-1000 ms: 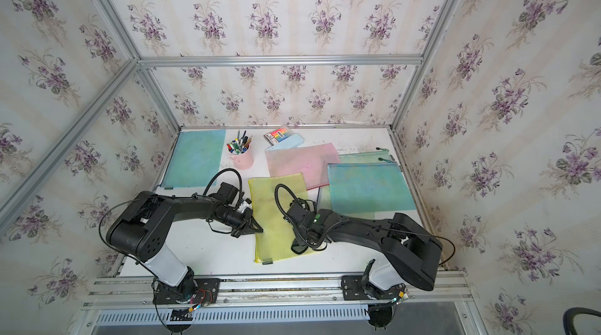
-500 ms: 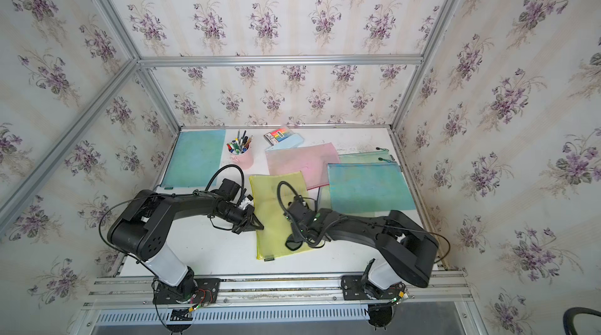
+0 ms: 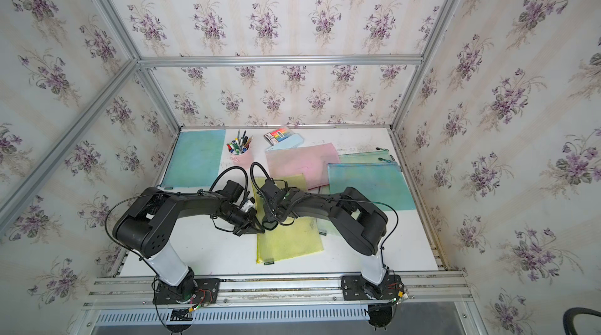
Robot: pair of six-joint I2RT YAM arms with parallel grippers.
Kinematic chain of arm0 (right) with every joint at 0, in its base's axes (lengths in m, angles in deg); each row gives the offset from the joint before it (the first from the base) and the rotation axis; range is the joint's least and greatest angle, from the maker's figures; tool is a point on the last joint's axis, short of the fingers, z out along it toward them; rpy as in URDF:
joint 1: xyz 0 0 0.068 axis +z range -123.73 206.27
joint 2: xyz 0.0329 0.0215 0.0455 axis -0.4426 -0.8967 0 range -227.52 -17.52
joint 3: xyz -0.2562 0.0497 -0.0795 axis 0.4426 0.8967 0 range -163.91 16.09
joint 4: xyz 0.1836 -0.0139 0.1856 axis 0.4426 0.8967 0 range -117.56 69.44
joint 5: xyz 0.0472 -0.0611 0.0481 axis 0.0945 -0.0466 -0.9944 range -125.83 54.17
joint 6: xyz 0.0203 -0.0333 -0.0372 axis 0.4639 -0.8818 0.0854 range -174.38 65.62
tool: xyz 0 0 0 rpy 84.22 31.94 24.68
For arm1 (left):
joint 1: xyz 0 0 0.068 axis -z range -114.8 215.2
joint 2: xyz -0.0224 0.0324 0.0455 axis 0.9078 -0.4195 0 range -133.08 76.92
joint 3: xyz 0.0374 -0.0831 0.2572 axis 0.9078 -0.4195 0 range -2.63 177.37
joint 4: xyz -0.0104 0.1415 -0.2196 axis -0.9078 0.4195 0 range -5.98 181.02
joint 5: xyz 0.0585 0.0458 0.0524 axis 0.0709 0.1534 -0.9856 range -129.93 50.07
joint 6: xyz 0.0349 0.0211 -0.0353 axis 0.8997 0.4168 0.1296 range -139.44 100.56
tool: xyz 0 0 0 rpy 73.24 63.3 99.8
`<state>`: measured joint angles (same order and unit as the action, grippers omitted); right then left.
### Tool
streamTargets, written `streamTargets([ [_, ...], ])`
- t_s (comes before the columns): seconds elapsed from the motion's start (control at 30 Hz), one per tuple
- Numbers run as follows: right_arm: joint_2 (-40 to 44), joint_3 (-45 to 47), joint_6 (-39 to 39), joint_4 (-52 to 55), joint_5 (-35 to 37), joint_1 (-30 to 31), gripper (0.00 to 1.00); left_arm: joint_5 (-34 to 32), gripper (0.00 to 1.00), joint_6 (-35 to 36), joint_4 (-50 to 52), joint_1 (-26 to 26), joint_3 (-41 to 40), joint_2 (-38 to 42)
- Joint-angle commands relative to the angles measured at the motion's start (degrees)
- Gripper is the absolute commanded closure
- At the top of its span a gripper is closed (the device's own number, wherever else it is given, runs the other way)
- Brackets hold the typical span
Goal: Wipe the document bag
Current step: Wipe the dirt from the document bag, then adjust the document bag at the center of the board.
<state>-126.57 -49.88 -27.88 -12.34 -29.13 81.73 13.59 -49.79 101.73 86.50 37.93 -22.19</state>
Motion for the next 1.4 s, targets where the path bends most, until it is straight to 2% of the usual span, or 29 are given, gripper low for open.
streamTargets([
  [0.0,1.8,4.9,-0.4,6.1,7.8,-1.9,0.89,-1.5,0.93,-0.7,0.4,0.0,-0.2,0.5],
  [0.1,9.0,13.5,0.9,5.3,7.5,-9.1,0.88,-1.6,0.93,-0.5,0.8,0.0,-0.4,0.8],
  [0.17,12.0,14.1,-0.5,4.4,7.6,-12.1,0.88,-1.8,0.93,-0.2,1.5,0.1,-0.3,0.9],
  [0.2,12.4,12.9,-1.7,3.4,6.8,-12.1,0.87,-1.9,0.93,0.1,2.0,0.1,-0.2,1.0],
  [0.37,5.1,1.3,-4.3,-6.0,-9.3,-7.3,0.88,-2.0,0.93,1.5,3.7,0.3,0.9,0.2],
  [0.47,-0.9,-6.9,-5.4,-8.4,-13.0,-4.8,0.87,-3.0,0.93,2.2,4.3,0.3,1.5,-0.6],
  [0.57,-5.4,-10.5,-5.5,-11.4,-15.1,-4.5,0.86,-3.5,0.93,2.7,4.8,0.4,1.8,-1.1],
  [0.63,-7.9,-12.2,-5.5,-10.5,-13.7,-4.6,0.87,-3.9,0.93,2.9,5.2,0.6,2.1,-1.0],
  [0.73,-9.5,-11.4,-4.2,-8.0,-8.1,-6.7,0.87,-5.1,0.93,3.7,7.0,0.7,3.1,-0.1],
  [0.93,-2.8,-4.3,-2.7,-6.3,-0.2,-14.7,0.87,-10.4,0.93,5.7,13.8,0.7,4.6,5.1],
  [1.13,6.7,-2.4,-5.0,-3.2,4.7,-15.2,0.87,-22.4,0.93,9.0,30.2,0.7,10.4,14.6],
  [1.37,11.5,-0.4,-5.5,-1.8,7.4,-15.6,0.86,-40.9,0.9,12.0,52.9,-0.5,24.0,27.3],
])
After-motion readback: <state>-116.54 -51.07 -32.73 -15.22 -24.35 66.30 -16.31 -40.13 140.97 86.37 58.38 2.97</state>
